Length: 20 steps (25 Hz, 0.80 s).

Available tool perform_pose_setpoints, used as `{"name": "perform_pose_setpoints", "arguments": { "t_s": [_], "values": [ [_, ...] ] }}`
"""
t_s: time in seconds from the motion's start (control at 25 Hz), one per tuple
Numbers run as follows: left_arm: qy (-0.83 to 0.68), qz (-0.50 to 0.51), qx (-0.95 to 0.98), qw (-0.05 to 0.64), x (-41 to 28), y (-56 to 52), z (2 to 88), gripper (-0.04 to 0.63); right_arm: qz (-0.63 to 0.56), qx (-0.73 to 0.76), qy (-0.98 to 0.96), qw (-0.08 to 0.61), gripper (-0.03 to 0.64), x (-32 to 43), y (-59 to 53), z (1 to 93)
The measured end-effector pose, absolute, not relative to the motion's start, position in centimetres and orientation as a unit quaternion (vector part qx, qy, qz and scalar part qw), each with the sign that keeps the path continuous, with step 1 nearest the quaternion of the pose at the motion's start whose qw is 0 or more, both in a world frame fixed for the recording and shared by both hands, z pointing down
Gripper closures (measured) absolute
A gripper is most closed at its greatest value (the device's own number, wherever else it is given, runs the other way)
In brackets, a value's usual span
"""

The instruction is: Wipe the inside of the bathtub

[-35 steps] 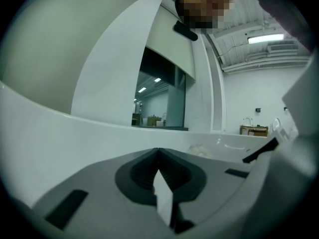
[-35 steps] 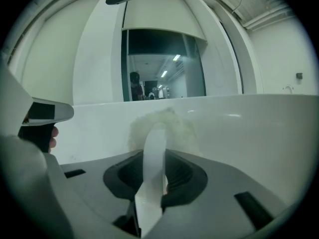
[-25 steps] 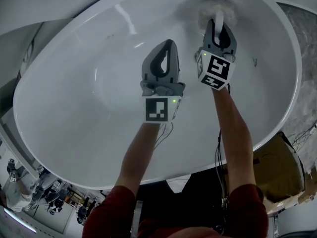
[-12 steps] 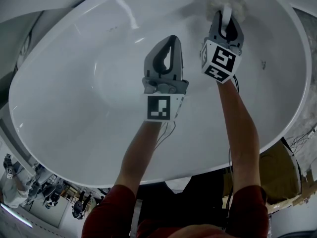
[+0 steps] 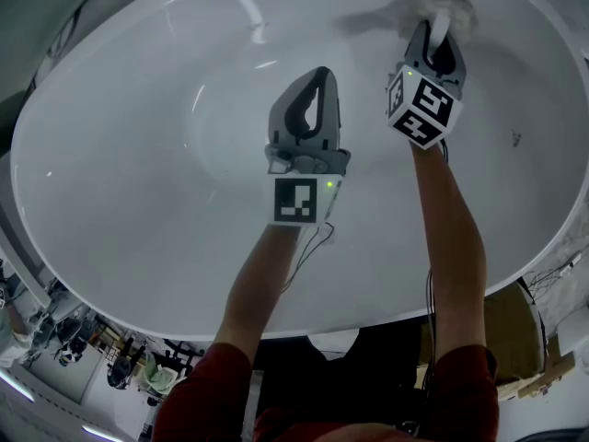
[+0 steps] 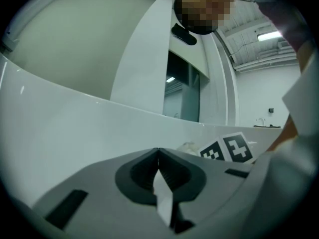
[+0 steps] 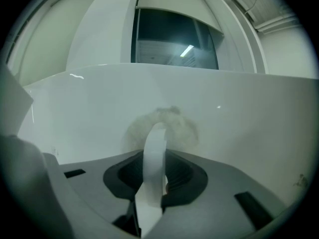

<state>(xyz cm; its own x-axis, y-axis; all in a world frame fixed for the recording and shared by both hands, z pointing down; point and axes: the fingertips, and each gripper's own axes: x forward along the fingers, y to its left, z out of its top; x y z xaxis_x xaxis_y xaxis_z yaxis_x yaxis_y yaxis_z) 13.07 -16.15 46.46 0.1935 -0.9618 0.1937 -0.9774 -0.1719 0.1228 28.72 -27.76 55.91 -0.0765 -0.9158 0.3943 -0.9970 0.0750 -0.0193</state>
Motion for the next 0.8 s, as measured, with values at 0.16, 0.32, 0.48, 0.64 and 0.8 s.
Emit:
{"name": "perform_pose_setpoints", "arguments": {
  "t_s": [0.16, 0.32, 0.48, 0.64, 0.8],
  "values": [
    [-0.653, 0.029, 0.749, 0.111, 9.0, -15.3, 45.9, 0.578, 0.144, 0.655, -0.728, 0.142, 0.522, 25.1, -27.1, 55.6],
    [-0.663, 0.028, 0.740, 0.109, 5.8, -13.9, 45.5, 0.578, 0.143, 0.645, -0.736, 0.145, 0.522, 21.4, -26.1, 55.2],
    [-0.674, 0.025, 0.730, 0.111, 2.3, -12.3, 44.9, 0.578, 0.136, 0.631, -0.750, 0.146, 0.522, 17.3, -25.0, 54.3],
    [-0.685, 0.024, 0.719, 0.110, -1.8, -10.3, 44.4, 0.578, 0.127, 0.612, -0.766, 0.149, 0.522, 12.1, -23.4, 53.8],
    [-0.698, 0.025, 0.708, 0.105, -6.9, -8.3, 43.6, 0.578, 0.124, 0.604, -0.773, 0.152, 0.522, 6.8, -22.0, 53.5]
  ]
}}
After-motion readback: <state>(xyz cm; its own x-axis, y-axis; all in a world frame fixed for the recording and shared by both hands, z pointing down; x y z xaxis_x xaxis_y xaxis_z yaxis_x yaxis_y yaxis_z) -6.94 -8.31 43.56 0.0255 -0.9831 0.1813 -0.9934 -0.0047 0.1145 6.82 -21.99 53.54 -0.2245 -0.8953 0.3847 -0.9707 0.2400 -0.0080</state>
